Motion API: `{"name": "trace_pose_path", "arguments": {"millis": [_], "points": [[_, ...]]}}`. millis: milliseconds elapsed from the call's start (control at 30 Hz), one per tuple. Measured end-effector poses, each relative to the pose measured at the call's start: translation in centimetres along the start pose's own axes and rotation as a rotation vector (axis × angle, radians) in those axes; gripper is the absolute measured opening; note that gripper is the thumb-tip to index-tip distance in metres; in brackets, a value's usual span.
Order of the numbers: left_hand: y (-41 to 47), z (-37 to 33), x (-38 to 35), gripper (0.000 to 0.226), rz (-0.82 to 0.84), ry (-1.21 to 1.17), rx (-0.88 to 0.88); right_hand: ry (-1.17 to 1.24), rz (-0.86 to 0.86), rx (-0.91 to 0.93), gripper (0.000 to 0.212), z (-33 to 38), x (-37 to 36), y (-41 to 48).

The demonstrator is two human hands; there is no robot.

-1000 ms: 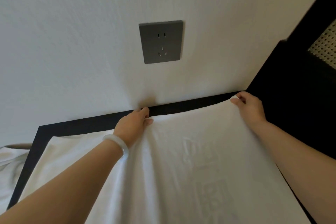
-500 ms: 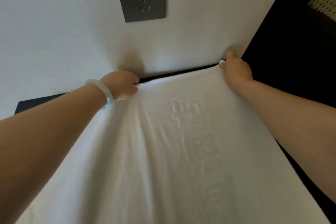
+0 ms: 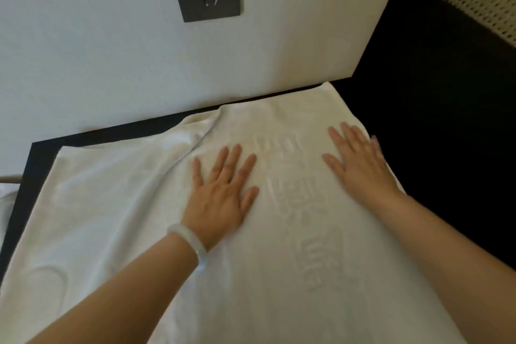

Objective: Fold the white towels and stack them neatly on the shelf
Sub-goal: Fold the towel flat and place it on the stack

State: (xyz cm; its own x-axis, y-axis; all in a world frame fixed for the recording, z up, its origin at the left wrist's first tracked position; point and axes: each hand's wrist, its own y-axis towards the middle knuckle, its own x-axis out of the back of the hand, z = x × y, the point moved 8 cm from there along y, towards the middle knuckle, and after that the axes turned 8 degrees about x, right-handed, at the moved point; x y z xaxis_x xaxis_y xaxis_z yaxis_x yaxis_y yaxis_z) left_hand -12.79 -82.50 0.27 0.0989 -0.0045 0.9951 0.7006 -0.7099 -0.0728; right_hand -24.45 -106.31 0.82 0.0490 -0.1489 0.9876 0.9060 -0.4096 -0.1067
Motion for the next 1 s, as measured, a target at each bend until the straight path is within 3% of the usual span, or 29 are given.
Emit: {"name": "trace_pose_path", "arguments": {"millis": [100, 300, 400, 500, 633, 800, 900, 1000], "points": [[1.0, 0.0, 0.1, 0.071, 0.043, 0.034, 0.019, 0.059, 0.037, -0.219, 0.067, -2.8, 0.9, 1.8], [-3.0, -0.4, 0.5, 0.073, 0.063, -0.010, 0.119, 0.012, -0.009, 0.104, 0.080, 4.3, -0.1, -4.3], [-4.6, 0.5, -0.1, 0.072, 0.049, -0.011, 0.136, 0.045, 0.009, -0.053, 0.064, 1.6, -0.5, -4.5], [-4.1, 0.9, -0.5, 0.074, 0.052, -0.019, 0.158, 0.049, 0.006, -0.207, 0.066, 2.6, 0.9, -3.9], [-4.7, 0.7, 0.0, 0.079, 0.058, -0.041, 0.146, 0.007, 0.027, 0.045, 0.062, 8.8, -0.5, -5.9], [-7.7, 4.9, 0.1, 0.075, -0.028, -0.061, 0.189, 0.024, 0.094, -0.148, 0.064, 7.0, -1.5, -6.1], [-8.9, 7.5, -0.6, 0.074, 0.001, -0.065, 0.246, 0.038, 0.141, -0.224, 0.066, 7.8, -0.9, -5.9], [-9.9, 6.6, -0.8, 0.071, 0.008, -0.069, 0.236, 0.007, 0.074, -0.058, 0.072, 11.6, -0.8, -5.9]]}}
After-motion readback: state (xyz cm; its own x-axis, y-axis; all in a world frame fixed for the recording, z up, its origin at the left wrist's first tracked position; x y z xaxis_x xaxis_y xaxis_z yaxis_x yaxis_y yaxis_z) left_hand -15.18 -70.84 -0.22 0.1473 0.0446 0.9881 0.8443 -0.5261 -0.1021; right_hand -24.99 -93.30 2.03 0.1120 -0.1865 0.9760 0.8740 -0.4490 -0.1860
